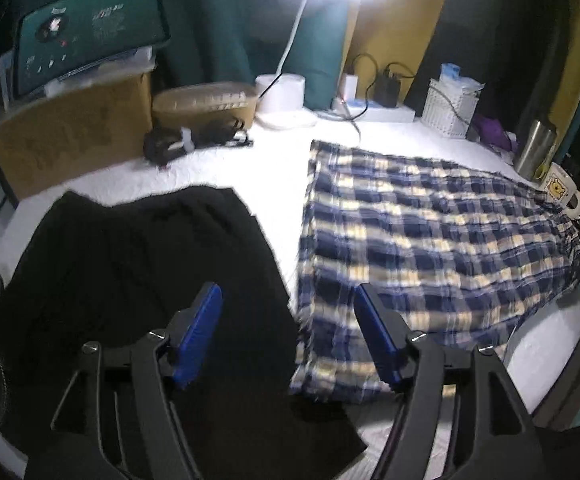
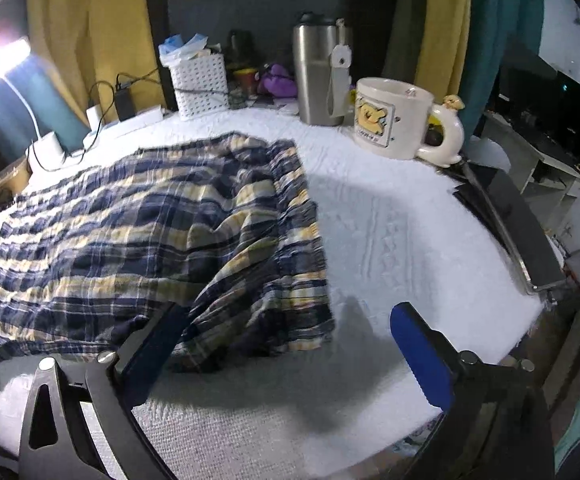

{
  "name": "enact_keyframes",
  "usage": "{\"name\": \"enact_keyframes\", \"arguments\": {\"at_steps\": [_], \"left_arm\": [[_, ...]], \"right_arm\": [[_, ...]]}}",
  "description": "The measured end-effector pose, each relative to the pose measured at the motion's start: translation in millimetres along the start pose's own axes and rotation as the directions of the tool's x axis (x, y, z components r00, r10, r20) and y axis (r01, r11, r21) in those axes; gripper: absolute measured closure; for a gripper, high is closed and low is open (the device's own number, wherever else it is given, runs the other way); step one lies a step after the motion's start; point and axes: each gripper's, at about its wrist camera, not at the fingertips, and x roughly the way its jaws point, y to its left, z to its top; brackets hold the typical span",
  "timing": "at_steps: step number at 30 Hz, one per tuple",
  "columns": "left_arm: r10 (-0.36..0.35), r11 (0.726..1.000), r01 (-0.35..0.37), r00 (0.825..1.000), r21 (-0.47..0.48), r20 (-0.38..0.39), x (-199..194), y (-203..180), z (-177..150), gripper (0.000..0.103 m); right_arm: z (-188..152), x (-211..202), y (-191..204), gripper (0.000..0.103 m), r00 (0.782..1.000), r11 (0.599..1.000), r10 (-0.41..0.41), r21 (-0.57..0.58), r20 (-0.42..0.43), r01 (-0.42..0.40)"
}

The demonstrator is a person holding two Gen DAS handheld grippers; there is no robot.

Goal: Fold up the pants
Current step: 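Open the left gripper and smooth the pants with both open grippers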

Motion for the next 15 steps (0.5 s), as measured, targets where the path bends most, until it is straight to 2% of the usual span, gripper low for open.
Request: {"name": "enact_keyframes", "arguments": {"at_steps": [5,9,15], "left_arm": [[-0.060,0.996,0.061,0.998,0.060,-0.015,11,-28,9,0.034],[-0.092,0.993,0.094,0.995,0.068,-0.033,24,-41,12,0.034],[-0.076,0.995,0.080,0.995,0.061,-0.064,47,-34,19,0.034]], "right_arm": [[-3,-11,-7,0.000,1.000,1.000,0.014,0.027,0.008,-0.014],[-8,-13,-5,0.000,1.000,0.999,0.021,0.027,-0.006,-0.020],[-14,-14,5,0.000,0.998,0.998,0.050,0.034,-0.024,-0.050]]}}
